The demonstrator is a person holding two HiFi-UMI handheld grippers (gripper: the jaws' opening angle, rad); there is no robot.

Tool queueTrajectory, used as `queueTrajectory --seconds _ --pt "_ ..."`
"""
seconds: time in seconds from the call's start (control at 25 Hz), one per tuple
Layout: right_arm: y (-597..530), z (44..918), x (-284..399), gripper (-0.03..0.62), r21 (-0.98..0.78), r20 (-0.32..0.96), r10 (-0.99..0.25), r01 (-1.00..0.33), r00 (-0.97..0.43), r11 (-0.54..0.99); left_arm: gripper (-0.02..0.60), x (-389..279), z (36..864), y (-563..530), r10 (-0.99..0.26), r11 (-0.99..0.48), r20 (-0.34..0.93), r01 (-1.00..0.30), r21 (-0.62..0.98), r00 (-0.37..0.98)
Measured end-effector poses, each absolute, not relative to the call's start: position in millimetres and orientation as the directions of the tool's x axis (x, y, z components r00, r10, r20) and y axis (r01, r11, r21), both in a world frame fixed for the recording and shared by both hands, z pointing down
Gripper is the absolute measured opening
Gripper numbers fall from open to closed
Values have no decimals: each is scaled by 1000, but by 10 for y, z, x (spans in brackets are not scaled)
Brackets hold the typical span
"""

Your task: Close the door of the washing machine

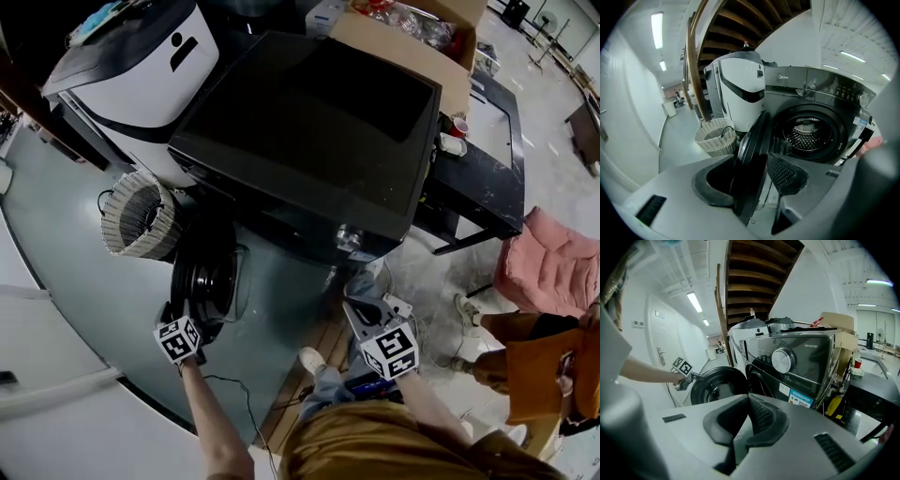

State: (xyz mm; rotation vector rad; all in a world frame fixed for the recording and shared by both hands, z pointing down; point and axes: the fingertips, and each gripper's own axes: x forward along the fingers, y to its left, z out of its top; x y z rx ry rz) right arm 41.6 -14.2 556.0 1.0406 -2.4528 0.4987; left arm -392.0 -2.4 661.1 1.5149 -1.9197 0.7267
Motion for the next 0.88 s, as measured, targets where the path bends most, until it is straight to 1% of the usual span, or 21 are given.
queueTrajectory --seconds 0.88 --pt "-197 5506 399 12 -148 495 -599 -740 -630 656 224 -3671 6607 29 -627 171 770 -985 -11 -117"
